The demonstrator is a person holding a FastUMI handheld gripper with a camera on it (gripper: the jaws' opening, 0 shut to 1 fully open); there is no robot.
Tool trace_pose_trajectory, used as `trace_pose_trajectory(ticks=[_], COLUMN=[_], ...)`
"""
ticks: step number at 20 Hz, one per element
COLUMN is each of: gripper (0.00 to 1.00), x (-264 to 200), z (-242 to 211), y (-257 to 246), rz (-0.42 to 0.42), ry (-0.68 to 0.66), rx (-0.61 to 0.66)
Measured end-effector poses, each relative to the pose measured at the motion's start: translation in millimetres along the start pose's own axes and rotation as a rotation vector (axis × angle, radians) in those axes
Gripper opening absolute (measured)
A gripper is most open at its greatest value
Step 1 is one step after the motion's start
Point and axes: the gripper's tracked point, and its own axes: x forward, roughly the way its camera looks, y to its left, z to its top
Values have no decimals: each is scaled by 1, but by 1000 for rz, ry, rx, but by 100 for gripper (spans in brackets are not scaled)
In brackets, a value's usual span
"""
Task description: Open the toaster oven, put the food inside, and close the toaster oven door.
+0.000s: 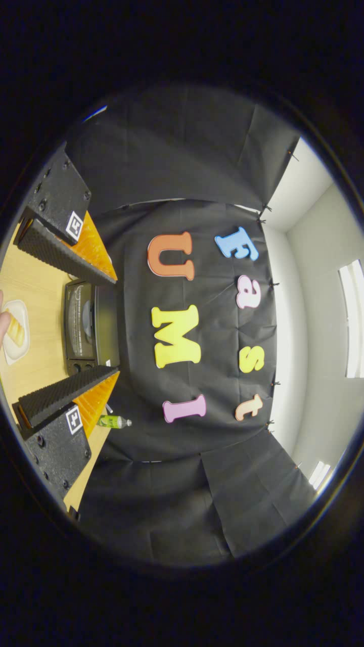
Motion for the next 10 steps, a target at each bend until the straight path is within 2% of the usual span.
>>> trace_pose_trajectory(ticks=[6,10], gripper=[100,100], x=[11,28], z=[-7,-4], y=[-15,-26], rz=[-14,1], ry=[15,35], rx=[-33,-9])
